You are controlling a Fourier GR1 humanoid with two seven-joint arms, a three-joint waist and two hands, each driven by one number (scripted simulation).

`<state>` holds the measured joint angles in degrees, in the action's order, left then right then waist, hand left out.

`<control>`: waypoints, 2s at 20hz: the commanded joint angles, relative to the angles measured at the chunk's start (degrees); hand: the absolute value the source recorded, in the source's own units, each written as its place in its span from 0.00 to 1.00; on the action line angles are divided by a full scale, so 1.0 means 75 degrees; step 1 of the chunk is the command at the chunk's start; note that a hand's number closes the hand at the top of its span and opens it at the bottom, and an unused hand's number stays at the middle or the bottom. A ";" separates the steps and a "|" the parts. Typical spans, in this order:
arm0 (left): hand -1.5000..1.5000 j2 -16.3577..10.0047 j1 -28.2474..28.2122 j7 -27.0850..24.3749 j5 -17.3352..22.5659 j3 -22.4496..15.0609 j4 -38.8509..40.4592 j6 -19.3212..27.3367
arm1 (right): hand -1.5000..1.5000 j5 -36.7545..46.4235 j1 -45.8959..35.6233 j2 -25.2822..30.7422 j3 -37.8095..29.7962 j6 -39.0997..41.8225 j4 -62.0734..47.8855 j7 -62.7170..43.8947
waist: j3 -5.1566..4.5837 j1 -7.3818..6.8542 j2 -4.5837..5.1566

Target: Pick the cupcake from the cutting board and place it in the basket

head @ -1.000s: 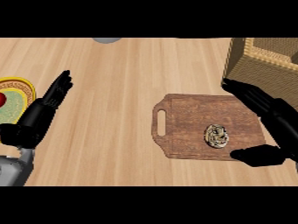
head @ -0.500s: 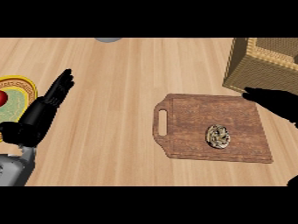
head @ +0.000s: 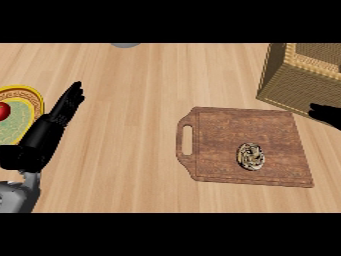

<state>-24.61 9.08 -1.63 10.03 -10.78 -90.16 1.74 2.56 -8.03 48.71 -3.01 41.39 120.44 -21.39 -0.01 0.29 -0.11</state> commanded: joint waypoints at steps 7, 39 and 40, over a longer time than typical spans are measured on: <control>0.50 0.0422 0.0051 0.0327 -0.0427 0.0136 -0.0193 -0.0167 | 0.00 0.2269 0.0773 -0.1692 0.0607 -0.0931 -0.1031 0.1710 | 0.0009 -0.0043 0.0016; 0.50 0.1631 -0.0496 0.0122 -0.1657 0.1072 -0.0600 -0.1178 | 0.00 0.5403 0.0641 -0.3677 0.0907 -0.2068 -0.2987 0.3920 | 0.0002 -0.0045 0.0007; 0.50 0.1550 -0.0319 -0.0151 -0.1634 0.1233 0.0013 -0.1353 | 0.00 0.5677 0.0179 -0.3754 0.1049 -0.2148 -0.3551 0.3930 | 0.0001 -0.0053 0.0015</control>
<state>-14.21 7.59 -0.92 -0.51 -1.40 -90.95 -8.25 42.06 -4.14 21.35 4.40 25.50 97.06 8.48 0.00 -0.02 -0.03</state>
